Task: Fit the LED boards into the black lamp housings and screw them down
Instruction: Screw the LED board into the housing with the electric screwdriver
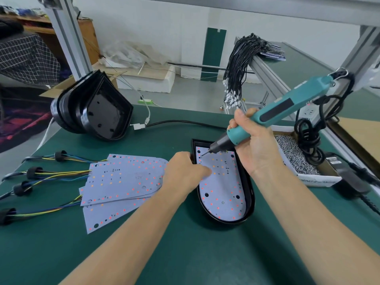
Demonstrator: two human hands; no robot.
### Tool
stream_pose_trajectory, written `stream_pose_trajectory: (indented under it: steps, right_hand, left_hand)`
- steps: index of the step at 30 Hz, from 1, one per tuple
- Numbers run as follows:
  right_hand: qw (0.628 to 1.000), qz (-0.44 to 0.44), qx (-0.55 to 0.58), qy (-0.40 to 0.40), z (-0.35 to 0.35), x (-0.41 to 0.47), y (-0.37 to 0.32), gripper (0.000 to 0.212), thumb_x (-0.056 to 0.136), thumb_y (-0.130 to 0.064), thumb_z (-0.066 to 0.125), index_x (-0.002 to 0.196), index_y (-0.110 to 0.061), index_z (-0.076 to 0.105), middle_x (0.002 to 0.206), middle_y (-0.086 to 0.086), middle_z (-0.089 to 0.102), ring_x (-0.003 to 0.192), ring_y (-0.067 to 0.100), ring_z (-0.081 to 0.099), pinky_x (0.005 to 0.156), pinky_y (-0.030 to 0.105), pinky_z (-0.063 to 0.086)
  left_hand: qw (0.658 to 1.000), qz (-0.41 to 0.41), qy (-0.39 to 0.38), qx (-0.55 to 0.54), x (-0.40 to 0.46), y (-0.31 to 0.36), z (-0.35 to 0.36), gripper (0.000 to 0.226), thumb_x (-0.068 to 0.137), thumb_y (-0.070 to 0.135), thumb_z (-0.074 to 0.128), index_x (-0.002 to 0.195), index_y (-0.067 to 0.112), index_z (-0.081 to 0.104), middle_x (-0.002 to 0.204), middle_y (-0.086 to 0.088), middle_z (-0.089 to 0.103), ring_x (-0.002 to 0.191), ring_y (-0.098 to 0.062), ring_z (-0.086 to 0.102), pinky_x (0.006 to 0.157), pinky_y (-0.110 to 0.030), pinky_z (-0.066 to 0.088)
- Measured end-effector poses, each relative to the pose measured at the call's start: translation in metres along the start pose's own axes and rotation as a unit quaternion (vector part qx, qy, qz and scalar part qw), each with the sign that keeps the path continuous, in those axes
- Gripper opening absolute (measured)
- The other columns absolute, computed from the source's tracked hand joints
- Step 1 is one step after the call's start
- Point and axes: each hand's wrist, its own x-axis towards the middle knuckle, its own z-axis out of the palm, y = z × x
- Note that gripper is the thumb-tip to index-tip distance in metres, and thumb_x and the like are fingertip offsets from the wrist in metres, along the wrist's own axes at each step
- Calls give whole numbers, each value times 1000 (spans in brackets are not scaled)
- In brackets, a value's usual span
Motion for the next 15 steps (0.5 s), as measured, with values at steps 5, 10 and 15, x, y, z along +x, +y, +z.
stream_pose_trajectory:
  steps: [5, 10, 15]
  right_hand:
    - [1000, 10, 7, 7, 1, 2, 1, 29, 82, 2, 65, 69, -21, 50, 73, 0, 43, 58, 14, 49, 62, 23, 48]
    - [1000, 8, 9, 2, 1, 4, 1, 29, 82, 2, 65, 68, -21, 51, 75, 1, 44, 58, 14, 50, 61, 22, 48]
    - [1000, 4, 3, -1, 0, 5, 1, 29, 82, 2, 64, 69, -20, 51, 75, 1, 45, 57, 13, 50, 61, 22, 49]
  left_hand:
    - [1000, 7, -2, -5, 1, -2, 1, 43, 50, 18, 64, 85, -7, 62, 70, -6, 53, 65, -18, 45, 66, -35, 42]
    - [1000, 16, -4, -2, 0, -3, 1, 24, 51, 19, 64, 73, 13, 57, 66, -4, 45, 63, -18, 38, 63, -32, 32]
    - [1000, 17, -6, -3, 2, -4, 2, 23, 51, 18, 64, 72, 12, 57, 67, -4, 44, 64, -18, 38, 64, -32, 32]
